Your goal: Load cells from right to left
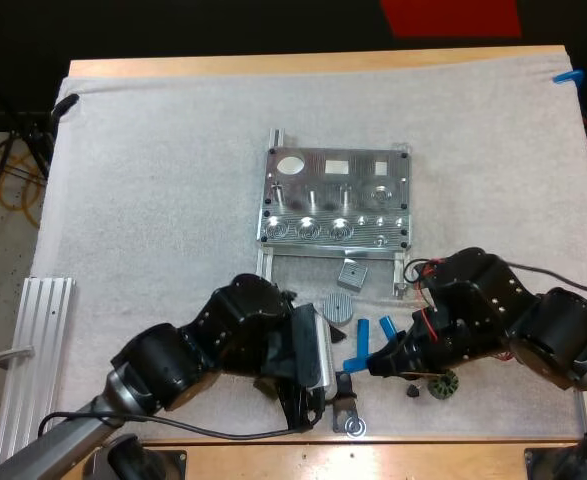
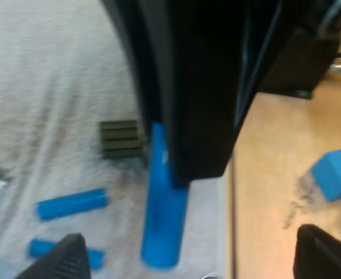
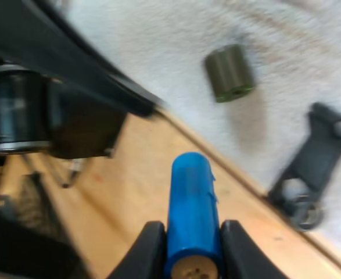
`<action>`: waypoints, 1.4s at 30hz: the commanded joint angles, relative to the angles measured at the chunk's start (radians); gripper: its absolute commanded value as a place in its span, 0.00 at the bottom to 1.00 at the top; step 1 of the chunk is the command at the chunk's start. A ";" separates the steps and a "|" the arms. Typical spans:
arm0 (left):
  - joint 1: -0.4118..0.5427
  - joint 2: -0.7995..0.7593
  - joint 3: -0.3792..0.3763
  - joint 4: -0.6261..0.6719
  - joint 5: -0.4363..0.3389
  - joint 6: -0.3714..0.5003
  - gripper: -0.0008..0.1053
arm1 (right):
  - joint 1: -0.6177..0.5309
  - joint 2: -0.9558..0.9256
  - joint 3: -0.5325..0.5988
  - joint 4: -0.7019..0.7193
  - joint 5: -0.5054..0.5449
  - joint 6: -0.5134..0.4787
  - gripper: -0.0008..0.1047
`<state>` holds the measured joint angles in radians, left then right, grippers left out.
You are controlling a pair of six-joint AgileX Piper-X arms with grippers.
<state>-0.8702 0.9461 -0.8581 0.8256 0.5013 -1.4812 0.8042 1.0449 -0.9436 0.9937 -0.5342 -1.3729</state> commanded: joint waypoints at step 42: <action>0.000 -0.210 -0.137 0.271 -0.819 -0.601 0.66 | 0.002 -0.005 -0.188 0.267 0.585 -0.427 0.16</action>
<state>-0.8702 0.7406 -0.9840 1.0969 -0.2960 -2.0731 0.8042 1.0449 -1.1213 1.2545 0.0390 -1.7887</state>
